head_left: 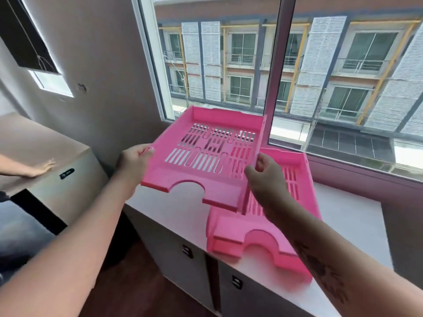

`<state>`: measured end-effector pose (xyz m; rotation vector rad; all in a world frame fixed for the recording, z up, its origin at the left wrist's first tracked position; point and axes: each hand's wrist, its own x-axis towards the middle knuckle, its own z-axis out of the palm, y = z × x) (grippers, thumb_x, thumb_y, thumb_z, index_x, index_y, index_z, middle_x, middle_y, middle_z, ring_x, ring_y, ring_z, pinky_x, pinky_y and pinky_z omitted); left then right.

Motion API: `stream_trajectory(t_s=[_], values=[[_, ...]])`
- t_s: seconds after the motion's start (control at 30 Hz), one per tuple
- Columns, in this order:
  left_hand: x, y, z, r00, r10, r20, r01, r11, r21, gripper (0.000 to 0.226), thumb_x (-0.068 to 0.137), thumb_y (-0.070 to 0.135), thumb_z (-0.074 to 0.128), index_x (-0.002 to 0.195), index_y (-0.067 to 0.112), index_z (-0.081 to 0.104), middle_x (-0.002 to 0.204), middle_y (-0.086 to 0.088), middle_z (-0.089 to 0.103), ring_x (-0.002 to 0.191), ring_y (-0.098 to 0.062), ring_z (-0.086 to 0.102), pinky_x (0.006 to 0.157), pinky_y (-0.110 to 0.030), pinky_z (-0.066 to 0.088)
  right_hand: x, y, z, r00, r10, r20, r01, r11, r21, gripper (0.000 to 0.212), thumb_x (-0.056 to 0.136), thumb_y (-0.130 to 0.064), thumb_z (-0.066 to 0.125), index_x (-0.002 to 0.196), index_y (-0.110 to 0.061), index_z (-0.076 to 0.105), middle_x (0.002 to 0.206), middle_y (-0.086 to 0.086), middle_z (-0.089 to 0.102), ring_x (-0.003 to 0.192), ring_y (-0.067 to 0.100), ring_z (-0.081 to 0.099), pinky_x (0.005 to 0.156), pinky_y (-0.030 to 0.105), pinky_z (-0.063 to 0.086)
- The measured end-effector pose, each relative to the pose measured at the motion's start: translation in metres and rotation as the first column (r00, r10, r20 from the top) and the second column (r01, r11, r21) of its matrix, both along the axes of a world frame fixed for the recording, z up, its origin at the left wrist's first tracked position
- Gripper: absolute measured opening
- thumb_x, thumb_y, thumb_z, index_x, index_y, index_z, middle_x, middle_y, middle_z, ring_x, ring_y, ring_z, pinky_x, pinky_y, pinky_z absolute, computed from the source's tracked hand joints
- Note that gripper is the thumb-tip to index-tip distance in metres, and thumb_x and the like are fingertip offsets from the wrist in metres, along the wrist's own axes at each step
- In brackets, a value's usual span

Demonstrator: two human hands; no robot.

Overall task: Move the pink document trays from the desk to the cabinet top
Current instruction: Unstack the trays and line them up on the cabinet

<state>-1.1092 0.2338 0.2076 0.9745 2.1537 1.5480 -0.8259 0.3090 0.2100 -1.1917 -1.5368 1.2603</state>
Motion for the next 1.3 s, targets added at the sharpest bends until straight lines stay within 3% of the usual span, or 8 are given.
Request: stream_trajectory(t_s=[0.2, 0.3, 0.4, 0.6, 0.8, 0.93, 1.07, 1.3], values=[[-0.118, 0.006, -0.020, 0.985, -0.067, 0.160, 0.067, 0.998, 0.007, 0.030, 0.100, 0.017, 0.055, 0.128, 0.017, 0.063, 0.090, 0.001, 0.070, 0.065, -0.006, 0.066, 0.054, -0.018, 0.056, -0.128, -0.013, -0.024, 0.998, -0.062, -0.006, 0.061, 0.996, -0.060, 0.024, 0.094, -0.011, 0.047, 0.115, -0.013, 0.059, 0.096, 0.006, 0.068, 0.084, 0.029, 0.069, 0.073, 0.047, 0.061], [-0.157, 0.019, -0.047, 0.971, -0.099, 0.219, 0.102, 0.995, -0.002, 0.032, 0.100, 0.016, 0.055, 0.130, 0.013, 0.063, 0.102, -0.011, 0.070, 0.071, -0.010, 0.066, 0.068, -0.027, 0.056, -0.172, -0.014, -0.044, 0.989, -0.135, 0.068, 0.141, 0.986, -0.090, 0.038, 0.093, -0.008, 0.040, 0.128, -0.015, 0.053, 0.095, 0.006, 0.065, 0.072, 0.025, 0.061, 0.065, 0.042, 0.055], [-0.177, 0.031, -0.079, 0.945, -0.129, 0.299, 0.143, 0.989, -0.025, 0.035, 0.099, 0.013, 0.056, 0.133, 0.006, 0.061, 0.114, -0.016, 0.067, 0.087, -0.022, 0.064, 0.082, -0.033, 0.052, -0.197, -0.013, -0.067, 0.965, -0.178, 0.190, 0.208, 0.966, -0.151, 0.057, 0.097, -0.007, 0.037, 0.152, -0.019, 0.032, 0.107, 0.003, 0.060, 0.082, 0.021, 0.058, 0.082, 0.037, 0.055], [-0.184, 0.040, -0.129, 0.907, -0.153, 0.393, 0.195, 0.978, -0.069, 0.033, 0.098, 0.011, 0.058, 0.131, 0.008, 0.064, 0.114, -0.007, 0.071, 0.108, -0.024, 0.065, 0.104, -0.043, 0.048, -0.210, -0.008, -0.102, 0.900, -0.251, 0.356, 0.335, 0.922, -0.196, 0.060, 0.099, -0.007, 0.038, 0.156, -0.016, 0.024, 0.123, 0.014, 0.061, 0.088, 0.026, 0.059, 0.080, 0.035, 0.052], [-0.175, 0.035, -0.149, 0.931, -0.170, 0.324, 0.232, 0.959, -0.165, 0.027, 0.097, 0.008, 0.058, 0.121, 0.013, 0.069, 0.106, -0.005, 0.073, 0.087, -0.014, 0.065, 0.087, -0.030, 0.048, -0.209, -0.008, -0.119, 0.870, -0.229, 0.437, 0.341, 0.919, -0.198, 0.055, 0.095, -0.005, 0.045, 0.148, -0.012, 0.033, 0.136, 0.022, 0.054, 0.119, 0.035, 0.055, 0.095, 0.037, 0.044], [-0.177, 0.056, -0.128, 0.976, -0.145, 0.163, 0.173, 0.969, -0.174, 0.034, 0.093, 0.015, 0.063, 0.126, 0.008, 0.062, 0.126, -0.009, 0.066, 0.113, -0.019, 0.061, 0.100, -0.034, 0.047, -0.205, -0.001, -0.090, 0.884, -0.146, 0.445, 0.228, 0.964, -0.136, 0.065, 0.098, -0.009, 0.043, 0.157, -0.009, 0.015, 0.164, 0.005, 0.016, 0.149, 0.022, 0.021, 0.111, 0.023, 0.018], [-0.143, 0.088, -0.077, 0.982, -0.188, 0.005, 0.188, 0.979, -0.079, 0.032, 0.092, 0.022, 0.061, 0.121, 0.008, 0.064, 0.112, -0.004, 0.067, 0.104, -0.019, 0.062, 0.089, -0.032, 0.048, -0.182, 0.029, -0.041, 0.851, -0.207, 0.483, 0.192, 0.978, 0.082, 0.053, 0.097, -0.015, 0.048, 0.148, -0.004, 0.039, 0.152, 0.013, 0.041, 0.140, 0.025, 0.037, 0.114, 0.032, 0.028], [-0.016, 0.117, -0.048, 0.886, -0.461, 0.047, 0.463, 0.882, -0.085, 0.038, 0.092, 0.028, 0.063, 0.126, 0.012, 0.062, 0.109, 0.000, 0.067, 0.099, -0.014, 0.063, 0.084, -0.026, 0.048, -0.056, 0.066, -0.011, 0.701, -0.404, 0.588, 0.351, 0.913, 0.209, 0.044, 0.094, -0.017, 0.050, 0.135, -0.003, 0.056, 0.134, 0.016, 0.060, 0.098, 0.025, 0.061, 0.091, 0.043, 0.051]])
